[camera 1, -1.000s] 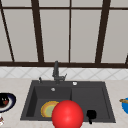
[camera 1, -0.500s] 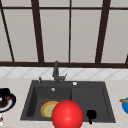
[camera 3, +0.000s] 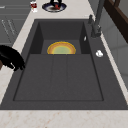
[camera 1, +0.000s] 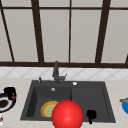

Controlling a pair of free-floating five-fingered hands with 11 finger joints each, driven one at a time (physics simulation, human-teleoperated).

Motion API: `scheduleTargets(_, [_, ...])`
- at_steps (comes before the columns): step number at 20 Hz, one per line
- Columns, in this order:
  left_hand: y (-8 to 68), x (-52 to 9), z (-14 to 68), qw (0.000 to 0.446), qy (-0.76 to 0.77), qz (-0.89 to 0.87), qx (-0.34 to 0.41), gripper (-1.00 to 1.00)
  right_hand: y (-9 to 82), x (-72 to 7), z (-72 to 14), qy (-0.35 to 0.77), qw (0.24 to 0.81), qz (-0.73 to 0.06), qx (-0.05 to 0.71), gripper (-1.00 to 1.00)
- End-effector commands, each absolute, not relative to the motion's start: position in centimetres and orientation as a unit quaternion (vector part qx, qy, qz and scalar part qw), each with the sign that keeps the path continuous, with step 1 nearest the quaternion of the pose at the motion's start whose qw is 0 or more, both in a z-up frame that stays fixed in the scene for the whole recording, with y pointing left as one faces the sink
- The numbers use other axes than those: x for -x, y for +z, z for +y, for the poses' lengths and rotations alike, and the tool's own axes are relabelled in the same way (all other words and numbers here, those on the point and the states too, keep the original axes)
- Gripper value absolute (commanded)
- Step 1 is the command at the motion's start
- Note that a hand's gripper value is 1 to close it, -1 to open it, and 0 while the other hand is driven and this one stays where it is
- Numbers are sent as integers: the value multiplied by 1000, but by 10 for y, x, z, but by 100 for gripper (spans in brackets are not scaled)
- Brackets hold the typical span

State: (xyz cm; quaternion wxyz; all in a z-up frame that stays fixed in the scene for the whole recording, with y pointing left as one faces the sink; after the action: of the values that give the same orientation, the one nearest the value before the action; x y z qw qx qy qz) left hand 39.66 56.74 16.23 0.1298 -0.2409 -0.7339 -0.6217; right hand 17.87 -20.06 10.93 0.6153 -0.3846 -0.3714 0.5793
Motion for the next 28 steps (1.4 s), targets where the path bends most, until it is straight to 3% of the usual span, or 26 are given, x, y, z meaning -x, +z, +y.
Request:
scheduleTargets(1, [162, -400, 544, 138, -632, -724, 238, 100, 109, -179, -201, 579, 615, -371, 385, 0])
scheduleTargets(28, [122, -412, 352, 142, -653, -711, 218, 100, 109, -179, -201, 579, 615, -371, 385, 0])
